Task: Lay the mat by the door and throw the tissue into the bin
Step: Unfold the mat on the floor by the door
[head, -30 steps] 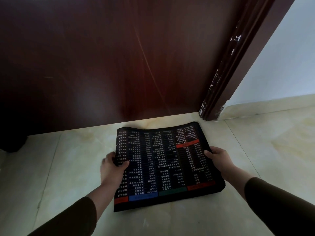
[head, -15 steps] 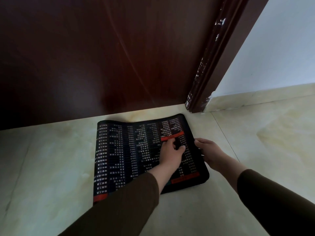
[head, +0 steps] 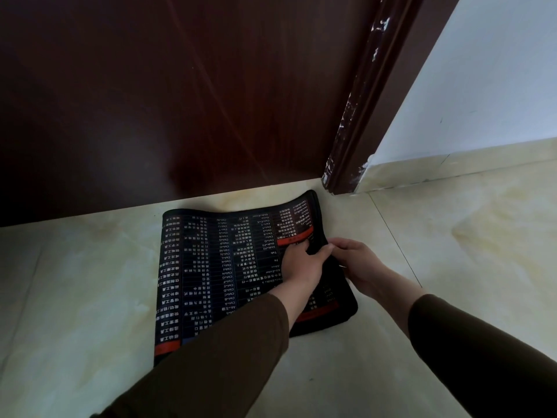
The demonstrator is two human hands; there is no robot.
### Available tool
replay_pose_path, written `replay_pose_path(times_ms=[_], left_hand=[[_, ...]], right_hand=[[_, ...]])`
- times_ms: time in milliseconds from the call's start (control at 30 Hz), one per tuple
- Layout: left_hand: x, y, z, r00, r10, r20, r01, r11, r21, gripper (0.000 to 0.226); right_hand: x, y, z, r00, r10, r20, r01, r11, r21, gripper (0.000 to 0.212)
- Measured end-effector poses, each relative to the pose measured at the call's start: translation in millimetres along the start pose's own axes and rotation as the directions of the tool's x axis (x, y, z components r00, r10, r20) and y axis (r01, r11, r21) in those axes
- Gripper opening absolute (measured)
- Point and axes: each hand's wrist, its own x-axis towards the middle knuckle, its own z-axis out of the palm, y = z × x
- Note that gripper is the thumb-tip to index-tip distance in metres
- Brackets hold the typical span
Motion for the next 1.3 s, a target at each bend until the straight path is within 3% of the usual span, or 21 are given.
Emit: replay_pose_path(times_ms=[133,433,767,1067,1300], left_hand=[[3,-8,-10,1.000,0.026,0.002,-0.026,0.999,0.044,0.034],[-1,-27,-86,0.991,0.115,-0.072,-0.108,0.989,0.101,0.021],[-48,-31,-234,0.953,0.251,-0.168,-0.225,0.961,0.158,0.035],[-90,-56,-350,0.914,0.195,-0.356,-0.191,0.981,0.046,0.047],[-113,-77,-418,0.891,0.199,-0.409,-0.174,0.980,0.097,0.062]], right_hand=[[-2,-1,-1,0.998,-0.039,-0.053,0.038,0.999,-0.018,0.026],[-6,-3,-1,0.975,-0.092,-0.200,0.070,0.991,-0.118,0.022],[-8,-8,7,0.932,-0.154,-0.328,0.066,0.962,-0.266,0.022],[-17,-18,14,0.904,-0.204,-0.375,0.041,0.916,-0.400,0.022],[-17,-22,10,0.876,-0.224,-0.427,-0.017,0.870,-0.492,0.019]])
